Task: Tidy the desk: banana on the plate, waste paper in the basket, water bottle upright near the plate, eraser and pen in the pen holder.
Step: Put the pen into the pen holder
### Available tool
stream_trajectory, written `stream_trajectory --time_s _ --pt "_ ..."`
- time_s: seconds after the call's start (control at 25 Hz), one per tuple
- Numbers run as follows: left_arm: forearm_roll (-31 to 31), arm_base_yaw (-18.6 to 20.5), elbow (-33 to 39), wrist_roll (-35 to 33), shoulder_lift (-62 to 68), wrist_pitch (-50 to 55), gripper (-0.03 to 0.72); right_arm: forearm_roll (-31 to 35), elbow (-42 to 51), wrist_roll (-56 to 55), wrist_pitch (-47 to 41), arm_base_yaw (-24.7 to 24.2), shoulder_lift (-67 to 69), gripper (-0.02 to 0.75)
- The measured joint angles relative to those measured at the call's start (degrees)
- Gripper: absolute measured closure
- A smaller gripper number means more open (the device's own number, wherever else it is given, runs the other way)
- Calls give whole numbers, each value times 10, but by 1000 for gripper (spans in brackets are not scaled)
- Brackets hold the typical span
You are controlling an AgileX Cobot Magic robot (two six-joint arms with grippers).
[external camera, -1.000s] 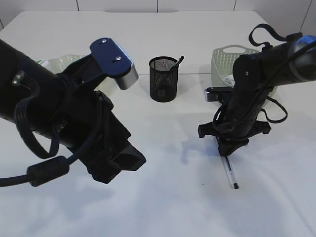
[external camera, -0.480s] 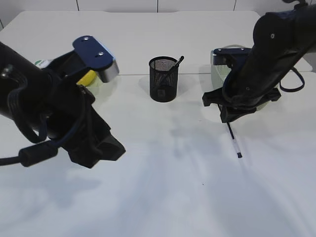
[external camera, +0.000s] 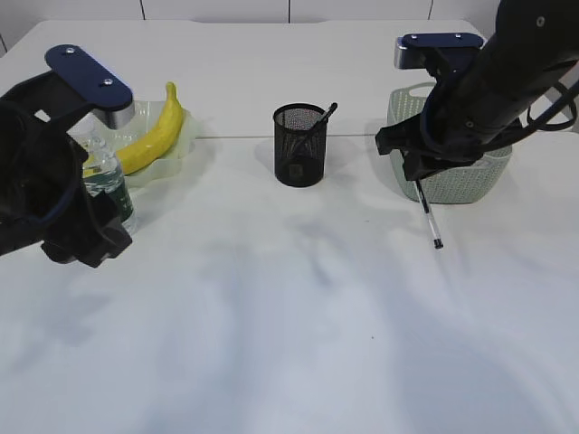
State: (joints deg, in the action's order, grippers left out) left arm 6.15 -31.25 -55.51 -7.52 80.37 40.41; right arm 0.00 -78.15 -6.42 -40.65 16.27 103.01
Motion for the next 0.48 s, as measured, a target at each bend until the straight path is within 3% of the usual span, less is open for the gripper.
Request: stream_trajectory --time_s 0.2,0.48 --pt "128 0 0 170 0 25 263 0 0 6 25 1 0 692" --pt "209 1 10 318 -12 11 266 6 0 23 91 23 0 692"
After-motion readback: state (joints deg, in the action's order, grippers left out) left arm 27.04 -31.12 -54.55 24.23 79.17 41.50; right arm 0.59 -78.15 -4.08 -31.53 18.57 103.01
